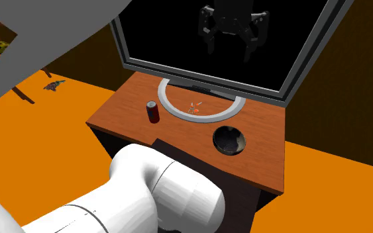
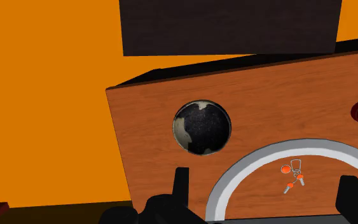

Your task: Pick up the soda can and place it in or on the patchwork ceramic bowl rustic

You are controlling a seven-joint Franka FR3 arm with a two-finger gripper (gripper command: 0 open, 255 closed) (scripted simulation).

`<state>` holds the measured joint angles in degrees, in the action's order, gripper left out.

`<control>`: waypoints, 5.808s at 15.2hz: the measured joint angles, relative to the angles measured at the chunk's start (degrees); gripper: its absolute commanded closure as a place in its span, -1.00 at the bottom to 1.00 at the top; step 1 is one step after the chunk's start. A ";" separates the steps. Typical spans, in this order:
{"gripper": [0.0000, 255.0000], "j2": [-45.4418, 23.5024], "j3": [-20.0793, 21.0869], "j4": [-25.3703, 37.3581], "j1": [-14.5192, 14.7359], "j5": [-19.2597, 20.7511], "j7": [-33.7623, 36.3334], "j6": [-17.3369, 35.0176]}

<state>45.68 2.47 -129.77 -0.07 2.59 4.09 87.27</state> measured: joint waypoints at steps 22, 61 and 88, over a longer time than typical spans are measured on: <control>-1.00 -20.71 16.66 -11.75 4.83 -9.89 18.41 28.33; -1.00 -87.40 19.24 20.03 20.98 11.55 51.23 56.04; 1.00 -79.85 22.21 18.20 18.63 8.66 49.98 50.41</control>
<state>-34.17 24.69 -111.57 18.56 11.25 54.07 137.68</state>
